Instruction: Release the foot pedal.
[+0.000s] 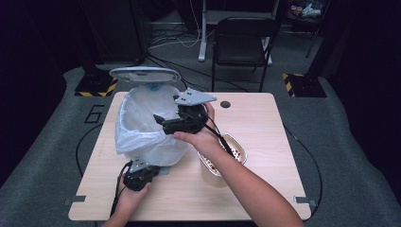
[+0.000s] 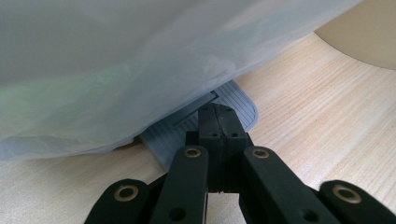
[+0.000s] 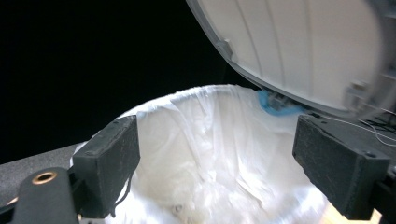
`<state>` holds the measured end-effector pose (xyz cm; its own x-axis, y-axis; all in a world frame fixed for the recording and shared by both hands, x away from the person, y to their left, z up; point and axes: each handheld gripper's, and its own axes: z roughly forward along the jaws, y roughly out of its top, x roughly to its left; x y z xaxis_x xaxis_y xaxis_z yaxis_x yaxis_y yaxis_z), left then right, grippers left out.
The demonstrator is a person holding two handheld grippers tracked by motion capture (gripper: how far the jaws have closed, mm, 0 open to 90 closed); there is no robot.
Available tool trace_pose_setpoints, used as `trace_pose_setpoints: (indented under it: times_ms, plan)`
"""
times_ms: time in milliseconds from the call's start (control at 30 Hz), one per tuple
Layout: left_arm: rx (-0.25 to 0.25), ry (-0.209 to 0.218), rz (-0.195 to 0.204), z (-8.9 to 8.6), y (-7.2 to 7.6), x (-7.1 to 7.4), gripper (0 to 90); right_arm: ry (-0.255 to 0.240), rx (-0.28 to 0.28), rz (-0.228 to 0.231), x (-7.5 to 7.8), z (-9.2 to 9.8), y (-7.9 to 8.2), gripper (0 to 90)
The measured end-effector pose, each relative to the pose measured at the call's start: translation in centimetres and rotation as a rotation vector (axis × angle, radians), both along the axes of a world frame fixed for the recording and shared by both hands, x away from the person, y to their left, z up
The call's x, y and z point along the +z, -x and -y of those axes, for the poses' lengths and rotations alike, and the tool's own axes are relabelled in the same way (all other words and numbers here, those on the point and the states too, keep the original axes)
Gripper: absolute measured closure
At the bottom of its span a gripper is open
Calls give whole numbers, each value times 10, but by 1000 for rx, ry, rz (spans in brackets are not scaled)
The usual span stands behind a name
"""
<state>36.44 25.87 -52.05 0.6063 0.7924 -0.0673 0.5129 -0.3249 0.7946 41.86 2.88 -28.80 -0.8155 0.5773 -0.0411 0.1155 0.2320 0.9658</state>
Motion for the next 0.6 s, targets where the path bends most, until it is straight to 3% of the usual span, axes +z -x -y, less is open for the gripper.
trace_pose_setpoints:
  times_ms: [100, 267, 333, 500, 600]
  plan:
    - [46, 46, -33, 5, 3, -1, 900, 1, -17, 2, -3, 15, 8, 147]
    - [29, 60, -53, 4, 5, 0, 841, 28, -53, 37, -15, 47, 22, 178]
    - [23, 57, -55, 3, 5, 1, 804, 29, -57, 30, -18, 52, 24, 180]
    - [25, 105, -74, 1, 7, 7, 777, 18, -96, 18, -27, 76, 30, 195]
    - [17, 134, -58, -2, 10, 15, 741, 16, -108, 18, -31, 86, 33, 203]
